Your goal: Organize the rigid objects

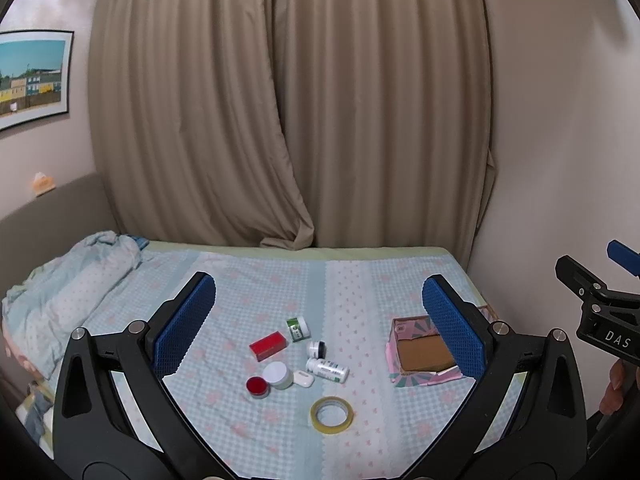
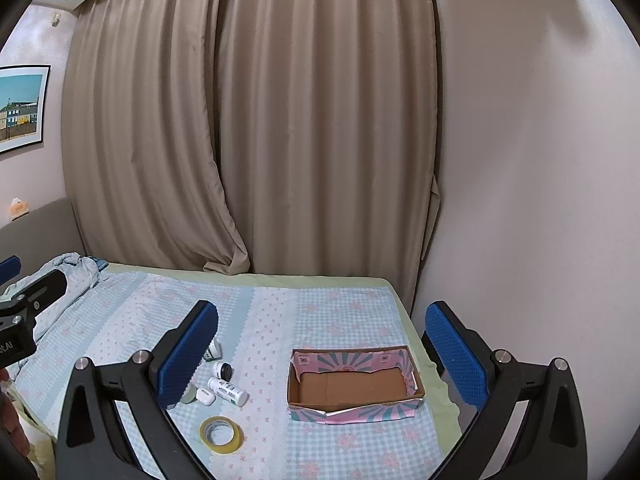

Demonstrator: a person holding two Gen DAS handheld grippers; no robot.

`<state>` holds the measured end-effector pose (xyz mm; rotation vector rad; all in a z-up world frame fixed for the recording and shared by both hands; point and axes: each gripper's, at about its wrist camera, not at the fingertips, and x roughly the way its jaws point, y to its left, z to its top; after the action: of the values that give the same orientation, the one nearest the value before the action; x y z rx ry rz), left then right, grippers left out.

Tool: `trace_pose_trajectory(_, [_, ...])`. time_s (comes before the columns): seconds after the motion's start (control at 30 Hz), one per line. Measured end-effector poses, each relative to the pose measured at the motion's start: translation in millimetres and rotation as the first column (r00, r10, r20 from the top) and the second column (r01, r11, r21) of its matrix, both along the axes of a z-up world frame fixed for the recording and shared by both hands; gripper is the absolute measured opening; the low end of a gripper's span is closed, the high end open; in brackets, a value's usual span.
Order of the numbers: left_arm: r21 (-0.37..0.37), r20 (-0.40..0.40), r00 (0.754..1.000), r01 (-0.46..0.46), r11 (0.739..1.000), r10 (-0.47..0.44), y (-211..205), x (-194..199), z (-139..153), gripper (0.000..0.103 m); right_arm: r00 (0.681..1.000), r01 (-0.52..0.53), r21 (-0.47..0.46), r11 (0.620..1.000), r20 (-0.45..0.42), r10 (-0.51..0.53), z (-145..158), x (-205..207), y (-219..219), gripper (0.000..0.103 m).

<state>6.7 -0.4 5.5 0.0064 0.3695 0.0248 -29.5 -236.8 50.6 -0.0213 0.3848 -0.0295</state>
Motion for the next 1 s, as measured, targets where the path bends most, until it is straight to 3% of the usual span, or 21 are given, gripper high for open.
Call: trace_pose_trajectory(1.0, [-0.012,0.004,1.000,0.000,1.000,0.000,6.2,2.4,5.0,0.103,0.999,-0.031,0.023,0.999,0.026,0.031,-16.1,17.5,5.3,0.103])
